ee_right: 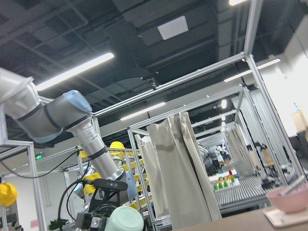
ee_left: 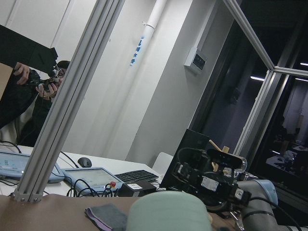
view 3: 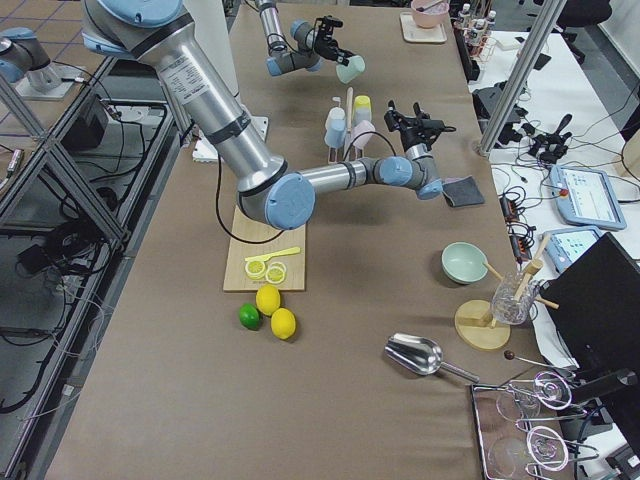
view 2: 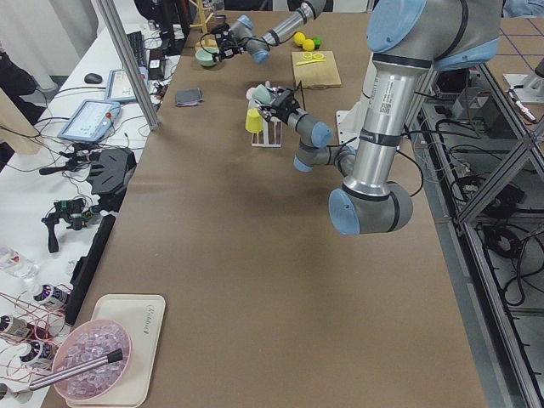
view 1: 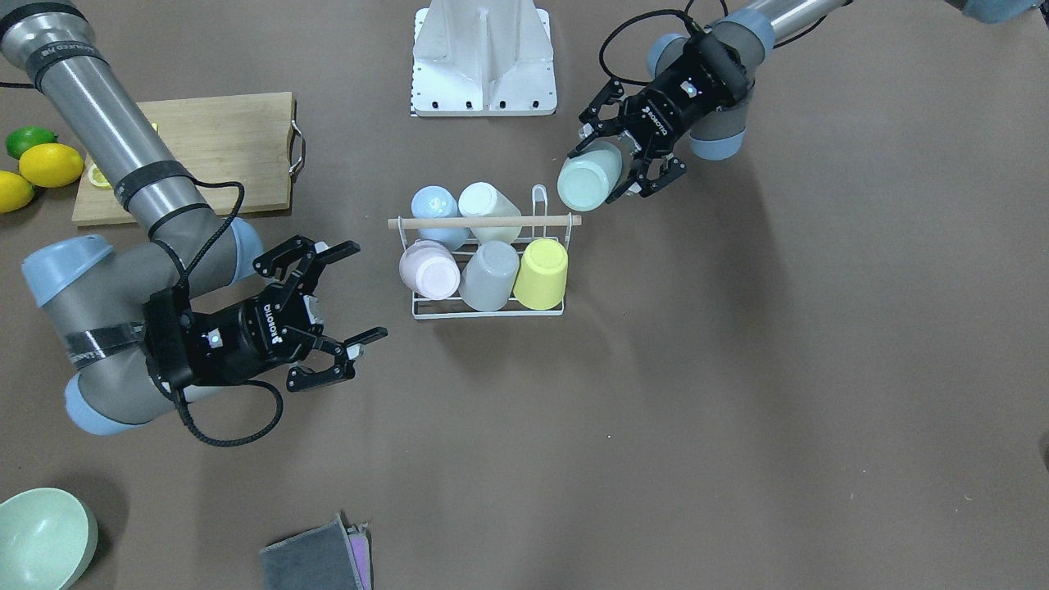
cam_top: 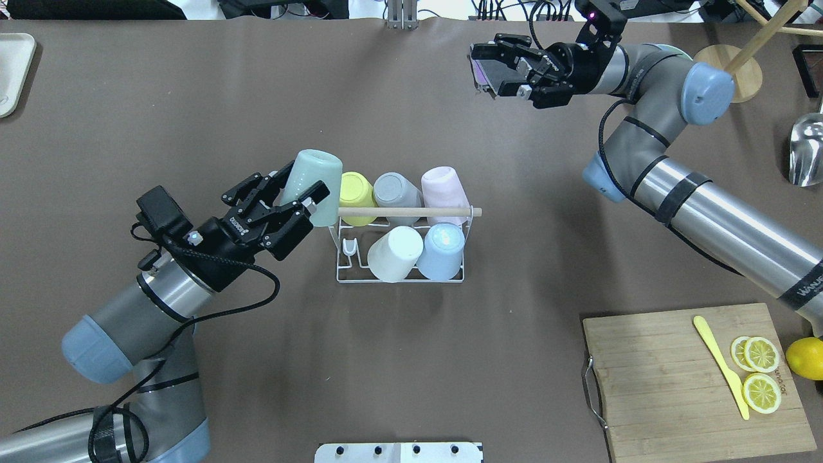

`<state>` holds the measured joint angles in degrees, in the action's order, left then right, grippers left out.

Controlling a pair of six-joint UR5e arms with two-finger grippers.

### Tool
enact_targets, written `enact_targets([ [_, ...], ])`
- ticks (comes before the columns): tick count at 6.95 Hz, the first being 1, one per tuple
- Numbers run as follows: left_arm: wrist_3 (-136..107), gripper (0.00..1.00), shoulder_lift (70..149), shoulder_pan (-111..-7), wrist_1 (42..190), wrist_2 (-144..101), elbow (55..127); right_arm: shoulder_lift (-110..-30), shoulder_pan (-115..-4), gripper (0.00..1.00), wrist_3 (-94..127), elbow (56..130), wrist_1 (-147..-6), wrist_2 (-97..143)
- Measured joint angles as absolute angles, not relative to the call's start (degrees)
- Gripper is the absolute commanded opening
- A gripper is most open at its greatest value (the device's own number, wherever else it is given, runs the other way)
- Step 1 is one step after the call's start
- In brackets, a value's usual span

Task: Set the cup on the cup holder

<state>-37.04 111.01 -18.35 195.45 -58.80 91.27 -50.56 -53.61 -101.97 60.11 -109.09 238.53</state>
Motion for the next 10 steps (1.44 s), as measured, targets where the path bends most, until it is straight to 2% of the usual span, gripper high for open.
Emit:
enact_targets([
  [4, -33.82, 0.00, 113.84, -14.72, 195.10, -52.44, 88.81, -51.69, -58.94, 0.98, -62.44, 61.11, -120.96, 235.52],
  [6, -33.74, 0.00, 115.32, -14.58, 194.99, -50.70, 86.08, -52.10, -60.50, 0.98, -42.24, 63.71, -131.22, 230.03],
  [10, -34.04, 0.00, 116.17, -14.48, 195.00, -50.45, 84.86, -51.60, -59.74, 0.99, -7.76, 68.78, -145.62, 205.50],
])
